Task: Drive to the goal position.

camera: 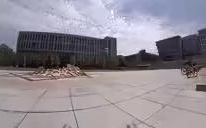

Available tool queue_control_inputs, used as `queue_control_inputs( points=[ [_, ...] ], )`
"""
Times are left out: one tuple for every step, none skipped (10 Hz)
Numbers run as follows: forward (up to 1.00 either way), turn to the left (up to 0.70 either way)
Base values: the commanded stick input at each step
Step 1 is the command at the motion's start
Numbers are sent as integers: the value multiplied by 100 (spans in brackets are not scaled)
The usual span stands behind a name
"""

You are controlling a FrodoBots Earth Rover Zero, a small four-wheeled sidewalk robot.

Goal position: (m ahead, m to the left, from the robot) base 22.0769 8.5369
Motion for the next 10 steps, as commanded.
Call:
queue_control_inputs(
  points=[
    [45,0],
    [45,0],
    [45,0],
    [45,0],
    [45,0],
    [45,0],
    [45,0],
    [45,0],
    [45,0],
    [45,0]
  ],
)
